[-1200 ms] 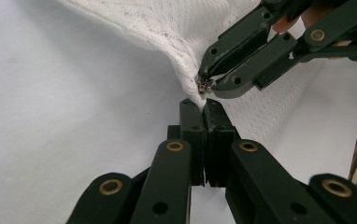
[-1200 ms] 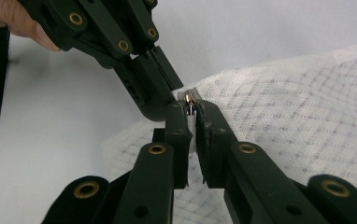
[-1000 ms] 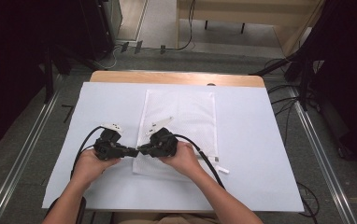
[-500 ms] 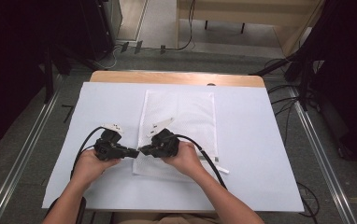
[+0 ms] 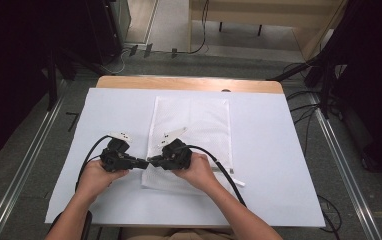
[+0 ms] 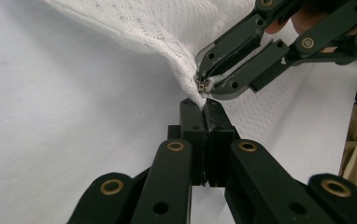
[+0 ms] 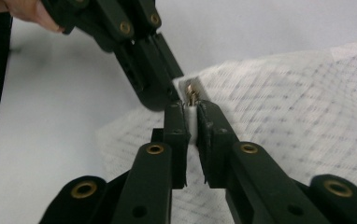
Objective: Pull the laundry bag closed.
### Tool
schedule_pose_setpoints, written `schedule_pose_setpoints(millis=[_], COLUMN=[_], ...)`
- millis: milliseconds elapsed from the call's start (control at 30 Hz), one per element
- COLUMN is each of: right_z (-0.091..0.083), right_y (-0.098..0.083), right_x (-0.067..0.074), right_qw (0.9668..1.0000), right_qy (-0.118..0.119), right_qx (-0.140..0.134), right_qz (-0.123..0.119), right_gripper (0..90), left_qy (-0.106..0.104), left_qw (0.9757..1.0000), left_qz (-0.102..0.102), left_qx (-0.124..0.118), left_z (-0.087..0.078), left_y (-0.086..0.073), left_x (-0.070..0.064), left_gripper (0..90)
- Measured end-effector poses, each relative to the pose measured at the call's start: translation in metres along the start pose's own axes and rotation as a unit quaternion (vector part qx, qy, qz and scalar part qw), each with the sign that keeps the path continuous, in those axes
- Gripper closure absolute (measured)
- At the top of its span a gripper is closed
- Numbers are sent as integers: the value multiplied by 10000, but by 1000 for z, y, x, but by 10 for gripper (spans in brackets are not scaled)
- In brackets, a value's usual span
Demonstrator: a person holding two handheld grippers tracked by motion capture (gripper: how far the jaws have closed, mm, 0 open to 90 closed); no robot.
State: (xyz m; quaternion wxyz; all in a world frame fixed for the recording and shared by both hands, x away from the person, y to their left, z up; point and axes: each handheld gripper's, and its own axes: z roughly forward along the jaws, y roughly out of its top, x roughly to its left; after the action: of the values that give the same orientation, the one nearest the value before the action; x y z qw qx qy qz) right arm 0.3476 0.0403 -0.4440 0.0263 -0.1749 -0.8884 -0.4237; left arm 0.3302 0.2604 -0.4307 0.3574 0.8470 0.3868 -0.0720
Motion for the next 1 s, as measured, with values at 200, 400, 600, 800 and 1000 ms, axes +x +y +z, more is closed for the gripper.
schedule_pose_setpoints(millis=[200, 400, 600, 800, 1000], right_z=[2, 0, -2, -1, -3], right_y=[-1, 2, 2, 3, 2], right_x=[0, -1, -2, -3, -5], right_qw=[10000, 9999, 9996, 9994, 9994], right_qy=[-29, 119, 163, 204, 193], right_qx=[30, -48, -78, -143, -117], right_qz=[12, 106, 210, 236, 280], right_gripper=[857, 854, 870, 867, 882], left_qy=[70, 78, 83, 84, 56], left_qw=[10000, 9999, 10000, 9999, 10000], left_qz=[-2, 3, 2, 47, 32], left_qx=[-5, 68, 48, 100, 39], left_z=[0, 2, 2, 4, 1], left_y=[-1, -1, -1, -1, -2], left_x=[1, 1, 1, 0, 2], left_gripper=[897, 896, 896, 895, 895])
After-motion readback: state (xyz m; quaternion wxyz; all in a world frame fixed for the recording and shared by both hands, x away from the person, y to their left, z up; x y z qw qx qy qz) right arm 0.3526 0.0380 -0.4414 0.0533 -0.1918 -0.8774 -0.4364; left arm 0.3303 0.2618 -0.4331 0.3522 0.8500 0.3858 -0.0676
